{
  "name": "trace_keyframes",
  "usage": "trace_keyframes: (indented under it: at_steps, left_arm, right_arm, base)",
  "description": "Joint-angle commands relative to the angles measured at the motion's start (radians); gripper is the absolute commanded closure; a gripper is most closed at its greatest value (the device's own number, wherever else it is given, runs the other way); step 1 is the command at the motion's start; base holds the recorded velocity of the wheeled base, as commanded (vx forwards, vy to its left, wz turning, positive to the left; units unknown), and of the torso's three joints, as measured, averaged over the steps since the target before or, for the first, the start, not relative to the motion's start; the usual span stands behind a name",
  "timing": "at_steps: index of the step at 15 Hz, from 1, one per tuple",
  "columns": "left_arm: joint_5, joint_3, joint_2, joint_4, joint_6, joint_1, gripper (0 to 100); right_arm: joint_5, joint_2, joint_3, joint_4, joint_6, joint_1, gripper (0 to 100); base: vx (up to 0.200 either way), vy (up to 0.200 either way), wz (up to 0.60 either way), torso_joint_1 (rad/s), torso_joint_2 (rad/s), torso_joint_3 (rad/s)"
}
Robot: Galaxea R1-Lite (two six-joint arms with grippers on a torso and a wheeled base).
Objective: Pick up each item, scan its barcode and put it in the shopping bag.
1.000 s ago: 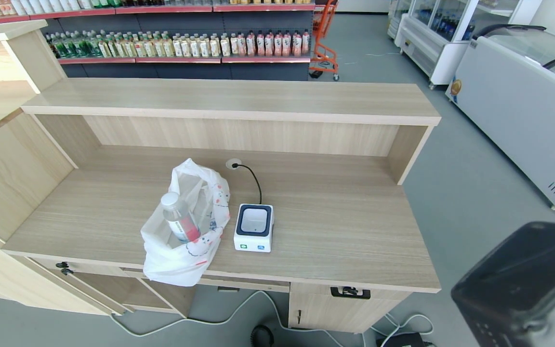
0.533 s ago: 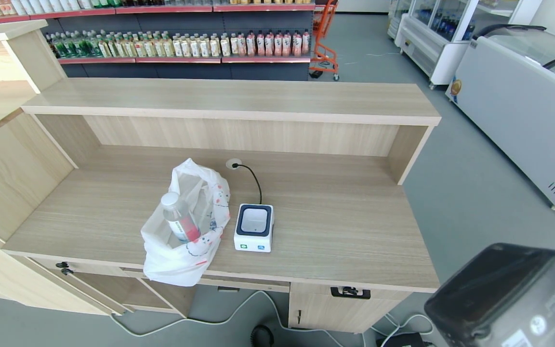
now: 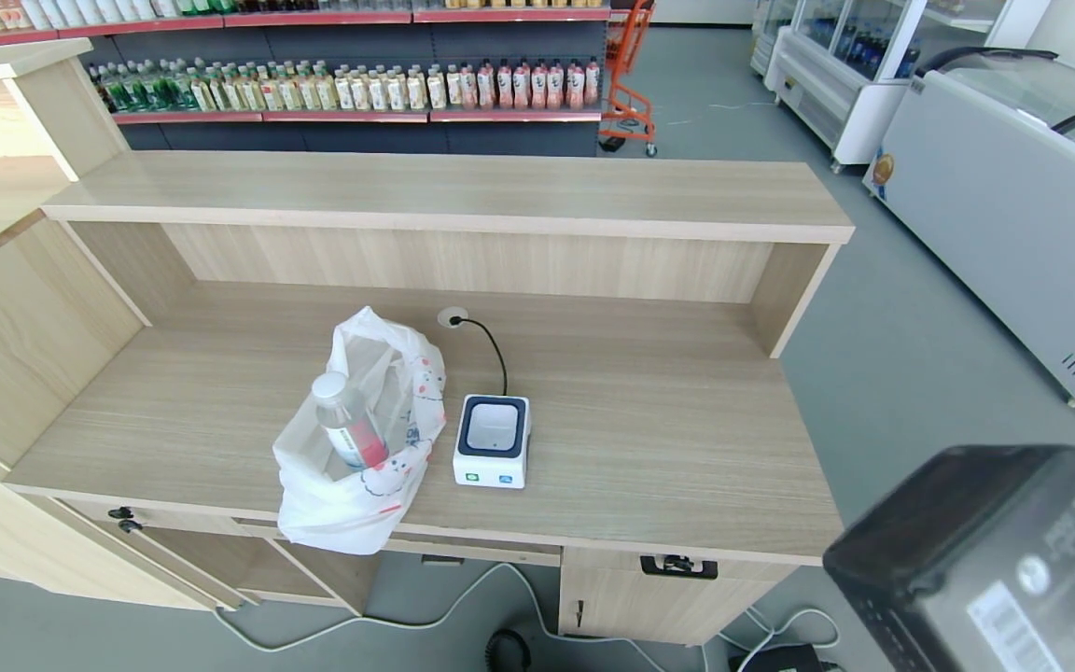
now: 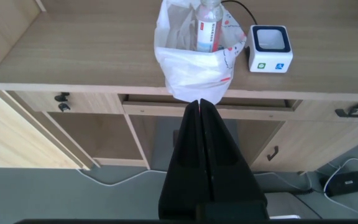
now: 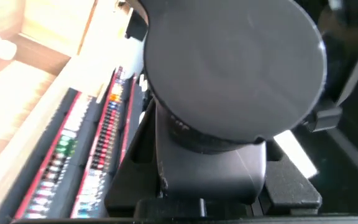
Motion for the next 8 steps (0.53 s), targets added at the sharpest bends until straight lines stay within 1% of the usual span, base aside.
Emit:
trace_keyframes:
  at_steps: [1, 2, 3, 4, 5, 6, 7, 8]
  left_arm:
    - [0.0, 0.0, 0.0, 0.0, 0.0, 0.0, 100]
    - [0.0, 0.0, 0.0, 0.0, 0.0, 0.0, 100]
    - [0.0, 0.0, 0.0, 0.0, 0.0, 0.0, 100]
    - [0.0, 0.0, 0.0, 0.0, 0.0, 0.0, 100]
    - [0.0, 0.0, 0.0, 0.0, 0.0, 0.0, 100]
    - [0.0, 0.0, 0.0, 0.0, 0.0, 0.0, 100]
    - [0.0, 0.0, 0.0, 0.0, 0.0, 0.0, 100]
    - [0.0, 0.0, 0.0, 0.0, 0.0, 0.0, 100]
  right_arm:
    - [-0.025, 0.022, -0.013, -0.001, 0.15, -0.108, 100]
    - [-0.125, 0.024, -0.003, 0.008, 0.448, -0.254, 100]
    - [-0.254, 0.01, 0.003, 0.039, 0.683, -0.352, 100]
    - [-0.352, -0.013, 0.003, 0.042, 0.862, -0.422, 100]
    - [-0.479, -0.024, 0.003, 0.049, 1.063, -0.473, 100]
    - [-0.589, -0.016, 0.0, 0.069, 1.293, -0.473, 100]
    - [-0.654, -0.007, -0.017, 0.086, 1.5, -0.47, 100]
    - [-0.681, 0.002, -0.045, 0.132, 1.677, -0.475, 100]
  base:
    - [0.0, 0.0, 0.0, 0.0, 0.0, 0.0]
    - [0.0, 0.0, 0.0, 0.0, 0.0, 0.0]
    - [0.0, 0.0, 0.0, 0.0, 0.0, 0.0]
    - [0.0, 0.0, 0.0, 0.0, 0.0, 0.0]
    - [0.0, 0.0, 0.0, 0.0, 0.0, 0.0]
    - [0.0, 0.0, 0.0, 0.0, 0.0, 0.0]
    - [0.0, 0.0, 0.0, 0.0, 0.0, 0.0]
    - [0.0, 0.0, 0.0, 0.0, 0.0, 0.0]
